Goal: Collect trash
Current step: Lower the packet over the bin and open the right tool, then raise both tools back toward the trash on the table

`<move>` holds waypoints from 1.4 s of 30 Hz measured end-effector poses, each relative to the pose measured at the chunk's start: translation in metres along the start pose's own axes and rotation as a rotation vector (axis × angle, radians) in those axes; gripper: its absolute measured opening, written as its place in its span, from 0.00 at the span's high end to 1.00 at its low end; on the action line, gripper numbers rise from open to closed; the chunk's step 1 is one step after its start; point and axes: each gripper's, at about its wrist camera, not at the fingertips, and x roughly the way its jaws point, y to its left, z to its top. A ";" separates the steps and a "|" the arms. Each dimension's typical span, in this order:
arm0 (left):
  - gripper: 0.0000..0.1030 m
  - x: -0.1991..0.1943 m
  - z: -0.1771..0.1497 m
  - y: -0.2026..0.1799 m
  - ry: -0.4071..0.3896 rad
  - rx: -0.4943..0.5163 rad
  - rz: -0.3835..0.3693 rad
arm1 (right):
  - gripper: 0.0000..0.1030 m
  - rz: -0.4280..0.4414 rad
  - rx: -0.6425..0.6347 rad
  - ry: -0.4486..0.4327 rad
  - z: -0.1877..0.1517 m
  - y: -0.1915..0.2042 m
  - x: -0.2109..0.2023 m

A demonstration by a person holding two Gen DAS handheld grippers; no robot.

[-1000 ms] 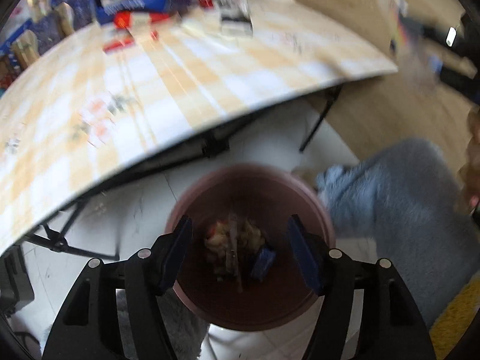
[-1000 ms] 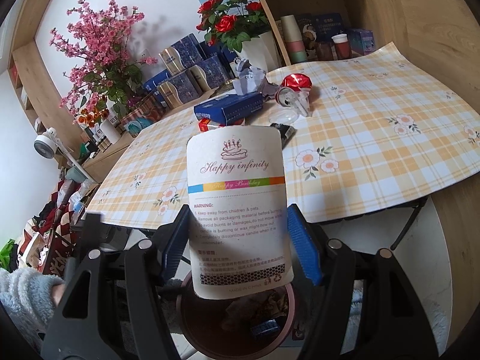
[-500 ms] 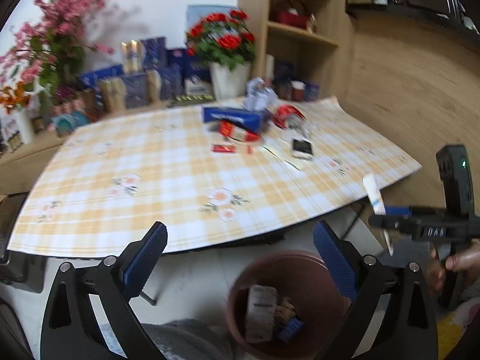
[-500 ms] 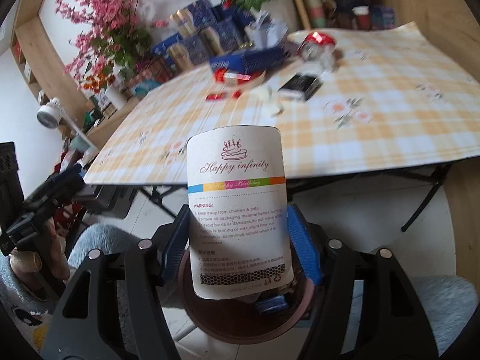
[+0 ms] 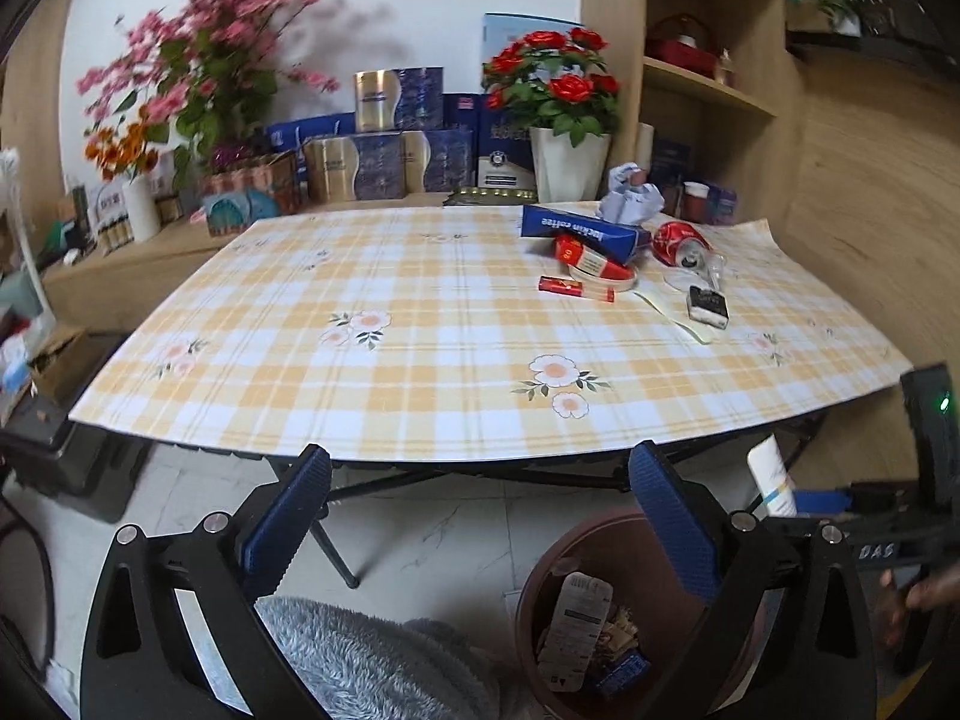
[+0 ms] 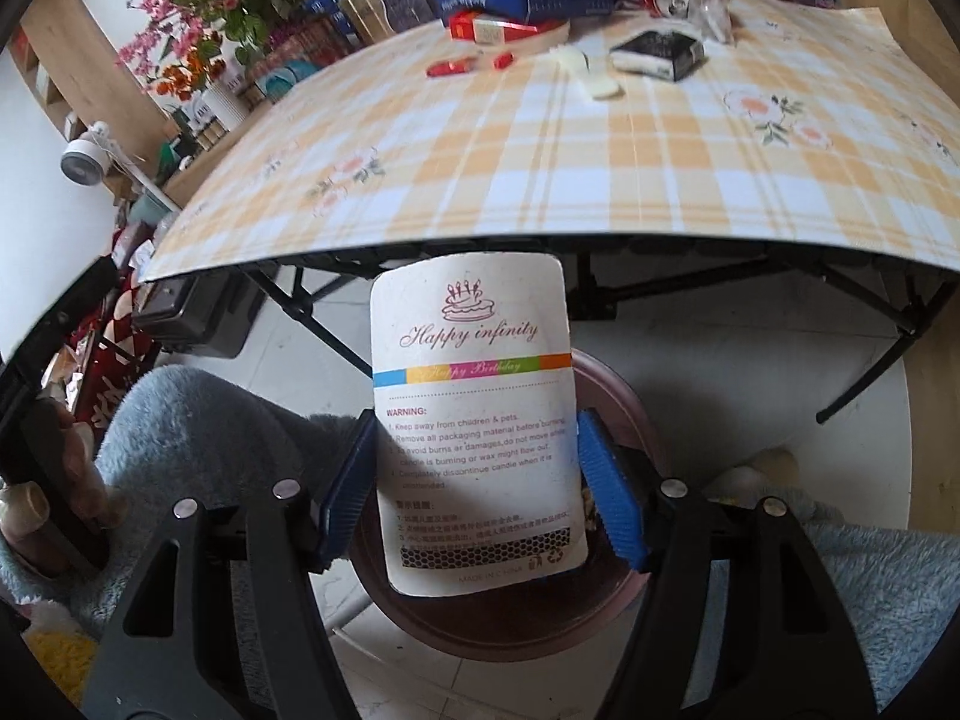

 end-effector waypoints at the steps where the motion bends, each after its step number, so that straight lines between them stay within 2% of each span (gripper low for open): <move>1: 0.06 0.000 0.000 0.003 0.003 -0.013 0.002 | 0.34 -0.002 0.000 0.005 0.000 -0.001 0.001; 8: 0.06 0.005 0.000 0.000 0.027 -0.001 -0.006 | 0.30 -0.023 -0.003 0.039 -0.002 0.000 0.010; 10: 0.06 0.008 0.000 -0.005 0.037 0.018 -0.023 | 0.11 -0.035 -0.013 0.047 -0.003 0.002 0.012; 15: 0.06 0.012 -0.002 -0.017 0.058 0.068 -0.037 | 0.06 -0.068 -0.032 0.006 -0.004 0.005 0.004; 20: 0.06 0.016 -0.002 -0.018 0.071 0.070 -0.031 | 0.06 -0.154 -0.015 -0.037 -0.003 -0.002 -0.002; 28: 0.06 0.020 -0.001 -0.006 0.093 0.005 -0.033 | 0.06 -0.147 0.077 -0.132 0.001 -0.023 -0.020; 33: 0.06 0.020 -0.002 -0.007 0.096 0.011 -0.025 | 0.06 -0.151 0.150 -0.151 0.004 -0.037 -0.024; 38: 0.06 0.021 -0.001 -0.003 0.102 -0.002 -0.018 | 0.05 -0.199 0.203 -0.176 0.005 -0.048 -0.029; 42: 0.06 0.022 0.000 0.001 0.107 -0.026 -0.014 | 0.05 -0.185 0.226 -0.204 0.007 -0.055 -0.035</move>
